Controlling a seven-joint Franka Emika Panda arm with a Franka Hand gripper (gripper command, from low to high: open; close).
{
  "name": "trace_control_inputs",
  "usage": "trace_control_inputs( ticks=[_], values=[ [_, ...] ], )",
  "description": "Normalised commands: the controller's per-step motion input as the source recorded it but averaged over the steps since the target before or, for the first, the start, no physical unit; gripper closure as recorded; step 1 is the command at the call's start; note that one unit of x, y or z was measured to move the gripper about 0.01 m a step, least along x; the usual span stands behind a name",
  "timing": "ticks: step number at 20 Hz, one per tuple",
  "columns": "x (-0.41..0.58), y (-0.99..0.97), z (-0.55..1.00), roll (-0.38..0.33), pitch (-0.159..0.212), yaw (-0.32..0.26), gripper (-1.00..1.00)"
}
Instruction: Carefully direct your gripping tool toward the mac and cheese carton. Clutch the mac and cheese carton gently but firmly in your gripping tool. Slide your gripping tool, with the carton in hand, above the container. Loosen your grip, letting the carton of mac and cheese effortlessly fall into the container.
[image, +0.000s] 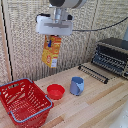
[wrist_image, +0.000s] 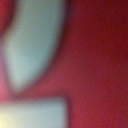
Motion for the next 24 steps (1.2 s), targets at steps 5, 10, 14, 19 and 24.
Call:
trace_control_inputs(
  ticks=[5,10,14,19,24],
  values=[
    [0.074,1.00,0.00,-0.001,0.071,0.000,1.00],
    [0.096,1.00,-0.03,-0.014,0.069,0.000,1.00],
    [0.096,1.00,-0.05,-0.020,0.066,0.000,1.00],
    [0.054,0.94,-0.24,-0.045,0.039,0.014,1.00],
    [-0.302,0.38,-0.78,-0.082,0.000,0.117,1.00]
  ],
)
